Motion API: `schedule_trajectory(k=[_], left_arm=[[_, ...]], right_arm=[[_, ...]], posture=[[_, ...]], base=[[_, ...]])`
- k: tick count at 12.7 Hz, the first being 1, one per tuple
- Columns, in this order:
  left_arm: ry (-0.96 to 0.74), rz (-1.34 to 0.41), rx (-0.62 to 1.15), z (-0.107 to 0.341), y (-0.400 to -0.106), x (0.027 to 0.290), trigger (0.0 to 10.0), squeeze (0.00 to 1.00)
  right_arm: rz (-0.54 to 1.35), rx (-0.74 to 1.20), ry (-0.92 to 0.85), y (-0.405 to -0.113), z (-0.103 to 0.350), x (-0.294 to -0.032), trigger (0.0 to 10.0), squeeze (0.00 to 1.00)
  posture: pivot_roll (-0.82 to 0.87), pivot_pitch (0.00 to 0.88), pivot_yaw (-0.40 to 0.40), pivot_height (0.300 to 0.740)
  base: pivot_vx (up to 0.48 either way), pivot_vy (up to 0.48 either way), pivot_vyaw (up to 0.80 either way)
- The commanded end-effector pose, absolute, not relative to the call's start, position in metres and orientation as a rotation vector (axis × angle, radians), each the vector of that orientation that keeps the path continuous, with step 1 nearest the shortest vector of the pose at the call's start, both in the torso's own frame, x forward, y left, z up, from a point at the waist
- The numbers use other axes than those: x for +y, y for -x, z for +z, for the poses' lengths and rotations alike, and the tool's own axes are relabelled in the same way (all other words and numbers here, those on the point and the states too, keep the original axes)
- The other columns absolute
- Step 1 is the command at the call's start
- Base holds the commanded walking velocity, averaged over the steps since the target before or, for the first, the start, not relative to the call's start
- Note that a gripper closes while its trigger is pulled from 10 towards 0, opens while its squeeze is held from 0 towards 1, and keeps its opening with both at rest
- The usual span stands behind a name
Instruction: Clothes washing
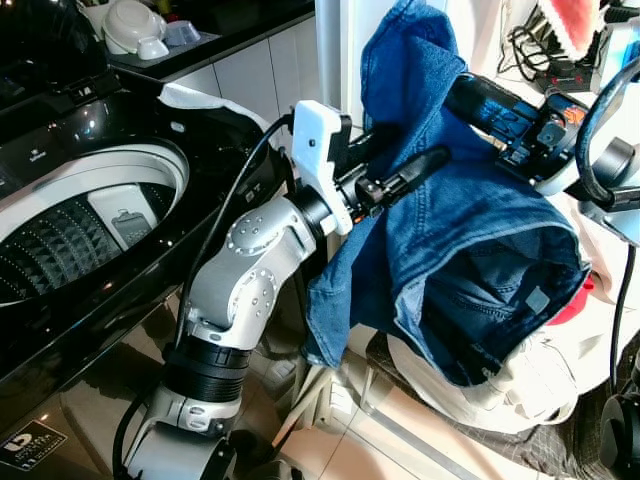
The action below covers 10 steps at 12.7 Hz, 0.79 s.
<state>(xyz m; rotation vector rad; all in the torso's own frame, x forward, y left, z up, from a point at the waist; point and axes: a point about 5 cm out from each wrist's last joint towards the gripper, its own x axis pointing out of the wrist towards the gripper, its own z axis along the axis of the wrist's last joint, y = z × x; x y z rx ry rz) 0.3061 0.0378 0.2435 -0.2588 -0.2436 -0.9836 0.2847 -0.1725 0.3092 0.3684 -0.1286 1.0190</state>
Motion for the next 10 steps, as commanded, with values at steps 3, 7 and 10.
schedule_trajectory(k=[3,7,10], left_arm=[[0.258,-0.934,-0.257,0.247,-0.313,0.046,0.0,0.00],[0.233,-0.895,-0.264,0.250,-0.318,0.058,0.0,0.00],[0.199,-0.814,-0.250,0.252,-0.326,0.070,0.0,0.00]], right_arm=[[1.054,-0.156,-0.343,-0.281,0.319,-0.167,0.0,0.00],[1.050,-0.158,-0.336,-0.280,0.319,-0.167,0.0,0.00],[1.039,-0.162,-0.330,-0.281,0.320,-0.167,0.0,0.00]], posture=[[-0.03,0.000,0.083,0.740],[-0.03,0.000,0.085,0.740],[-0.03,0.000,0.086,0.740]], base=[[0.000,0.000,0.00],[0.000,0.000,0.00],[0.000,0.000,0.00]])
